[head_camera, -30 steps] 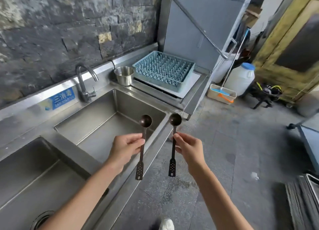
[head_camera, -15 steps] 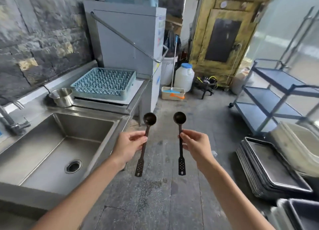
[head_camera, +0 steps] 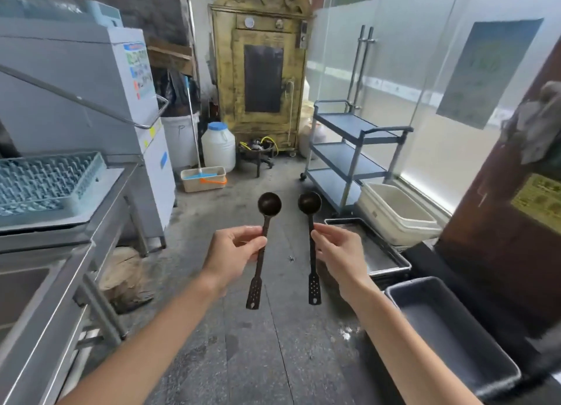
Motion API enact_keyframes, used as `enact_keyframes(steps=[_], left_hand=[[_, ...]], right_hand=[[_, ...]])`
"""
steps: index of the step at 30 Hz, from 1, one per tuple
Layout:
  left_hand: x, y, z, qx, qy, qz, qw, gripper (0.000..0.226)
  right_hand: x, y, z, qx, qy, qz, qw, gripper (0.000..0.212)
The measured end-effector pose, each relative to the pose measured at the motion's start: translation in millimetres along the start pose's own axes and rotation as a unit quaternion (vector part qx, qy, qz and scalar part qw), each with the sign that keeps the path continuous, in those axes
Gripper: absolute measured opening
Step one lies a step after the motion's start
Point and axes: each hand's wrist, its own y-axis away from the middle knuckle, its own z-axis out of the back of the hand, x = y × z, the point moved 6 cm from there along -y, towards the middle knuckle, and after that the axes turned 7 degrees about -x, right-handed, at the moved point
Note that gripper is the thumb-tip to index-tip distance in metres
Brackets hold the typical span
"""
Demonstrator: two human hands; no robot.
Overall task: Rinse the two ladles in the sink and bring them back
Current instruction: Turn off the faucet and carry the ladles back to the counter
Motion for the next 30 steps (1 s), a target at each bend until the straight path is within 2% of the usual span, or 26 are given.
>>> enact_keyframes(steps=[8,16,19,24,30], left_hand=[[10,-5,-165,0.137,0.031,0.026,0.99,0.019],[36,-16,-343,0.272,0.032,0.05,0.96,0.022],[43,-12,-408,0.324,0.027,0.051,0.944,0.022],[54,5,-504,0.405,0.023,0.064,0.912,0.022],[73,68,-611,0.502,0.005,0.101,0.859,0.025]], right_hand=[[-38,-23,149,-0.131,-0.017,-0.036,0.991,0.023],[-78,-57,292,-0.268,-0.021,-0.073,0.96,0.015],[-93,-65,345,-0.306,0.009,-0.08,0.949,0.022],[-116,-64,421,-0.392,0.017,-0.097,0.915,0.014],[-143,-13,514,-0.499,-0.004,-0.137,0.856,0.014]])
